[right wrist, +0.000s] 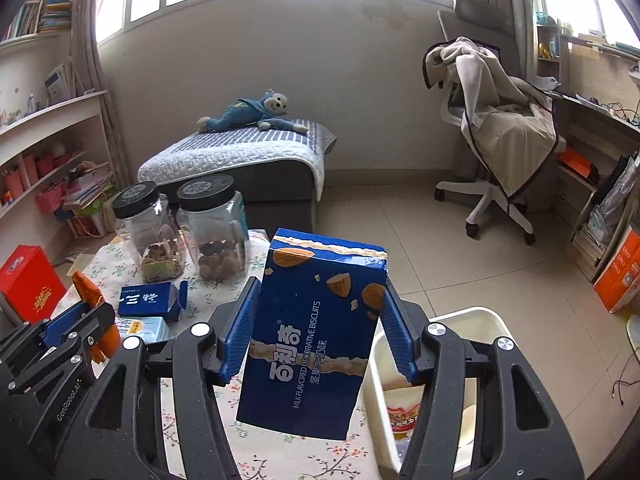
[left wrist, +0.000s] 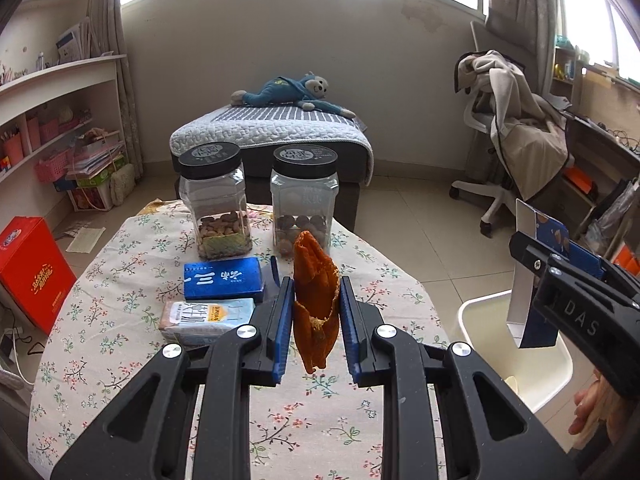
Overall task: Collect trash
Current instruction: 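Carry the biscuit box over the bin and release it with the right gripper, then lower the orange peel into the bin and open the left gripper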
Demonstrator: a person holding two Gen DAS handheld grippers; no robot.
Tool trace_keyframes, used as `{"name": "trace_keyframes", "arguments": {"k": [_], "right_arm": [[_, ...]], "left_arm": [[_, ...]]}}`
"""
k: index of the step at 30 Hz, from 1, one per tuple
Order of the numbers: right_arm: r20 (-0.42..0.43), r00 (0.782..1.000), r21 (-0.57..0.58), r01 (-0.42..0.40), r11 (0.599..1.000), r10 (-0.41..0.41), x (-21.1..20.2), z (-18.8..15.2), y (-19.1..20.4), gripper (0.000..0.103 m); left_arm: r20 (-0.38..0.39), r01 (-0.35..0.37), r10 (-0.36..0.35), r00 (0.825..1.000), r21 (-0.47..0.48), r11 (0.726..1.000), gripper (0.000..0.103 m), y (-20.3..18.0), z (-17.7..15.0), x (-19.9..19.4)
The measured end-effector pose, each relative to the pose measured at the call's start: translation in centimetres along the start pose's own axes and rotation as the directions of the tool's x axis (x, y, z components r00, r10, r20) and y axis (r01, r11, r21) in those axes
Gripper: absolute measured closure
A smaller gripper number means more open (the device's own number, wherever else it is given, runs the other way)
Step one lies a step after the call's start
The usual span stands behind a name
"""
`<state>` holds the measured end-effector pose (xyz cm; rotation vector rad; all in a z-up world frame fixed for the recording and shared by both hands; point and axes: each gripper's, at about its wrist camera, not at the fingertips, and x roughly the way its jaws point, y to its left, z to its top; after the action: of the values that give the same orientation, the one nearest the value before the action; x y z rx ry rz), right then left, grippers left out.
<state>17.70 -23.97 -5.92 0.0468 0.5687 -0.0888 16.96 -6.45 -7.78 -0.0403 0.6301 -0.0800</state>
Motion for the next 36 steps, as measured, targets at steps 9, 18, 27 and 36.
{"name": "trace_keyframes", "arguments": {"k": [9,18,27,36], "right_arm": [[-0.025,0.995,0.152,0.102,0.983,-0.099,0.9,1.0,-8.6,0.048],[-0.033,0.983,0.277,0.181,0.944,-0.178,0.2,1.6,-13.8,0.02],[-0.016,0.972,0.453,0.216,0.865,-0.234,-2.0,1.3,-19.4,0.009],[0.002,0.968,0.544,0.209,0.813,-0.25,-3.4,0.8,-22.9,0.009]], "left_arm": [[-0.05,0.058,-0.056,0.997,0.047,0.997,0.079,-5.6,-0.9,1.7],[-0.072,0.126,-0.119,0.99,0.102,0.987,0.079,-11.6,-0.4,2.5],[-0.105,0.201,-0.187,0.977,0.15,0.968,0.079,-17.5,-0.6,3.2],[-0.142,0.261,-0.237,0.961,0.184,0.948,0.079,-22.5,-1.0,3.2]]}}
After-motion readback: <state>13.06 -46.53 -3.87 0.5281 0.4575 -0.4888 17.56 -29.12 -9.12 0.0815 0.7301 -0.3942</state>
